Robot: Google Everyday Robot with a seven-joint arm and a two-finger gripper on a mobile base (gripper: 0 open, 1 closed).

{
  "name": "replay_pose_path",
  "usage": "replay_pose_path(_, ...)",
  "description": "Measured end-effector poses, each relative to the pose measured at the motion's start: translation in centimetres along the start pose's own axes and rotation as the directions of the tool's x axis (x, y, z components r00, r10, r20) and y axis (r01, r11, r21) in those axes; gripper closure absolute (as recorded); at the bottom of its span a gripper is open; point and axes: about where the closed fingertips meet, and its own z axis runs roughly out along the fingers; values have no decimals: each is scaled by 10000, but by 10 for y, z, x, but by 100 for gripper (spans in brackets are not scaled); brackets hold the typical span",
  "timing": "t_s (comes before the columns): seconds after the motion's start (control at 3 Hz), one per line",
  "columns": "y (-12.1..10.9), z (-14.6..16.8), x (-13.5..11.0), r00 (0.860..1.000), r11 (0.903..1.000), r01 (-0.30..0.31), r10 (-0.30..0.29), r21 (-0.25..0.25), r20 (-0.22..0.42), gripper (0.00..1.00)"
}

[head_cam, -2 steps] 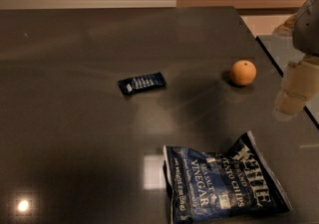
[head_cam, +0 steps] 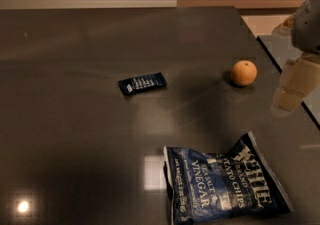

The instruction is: Pick orange

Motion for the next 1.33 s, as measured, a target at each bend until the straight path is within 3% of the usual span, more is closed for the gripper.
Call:
replay_pose_path(0.67,-41,38,13,9927,9975,-622,653,-329,1011,0)
replay_pose_path(1.33,-83,85,28,9804,9942,-816,926,-694,1740,0)
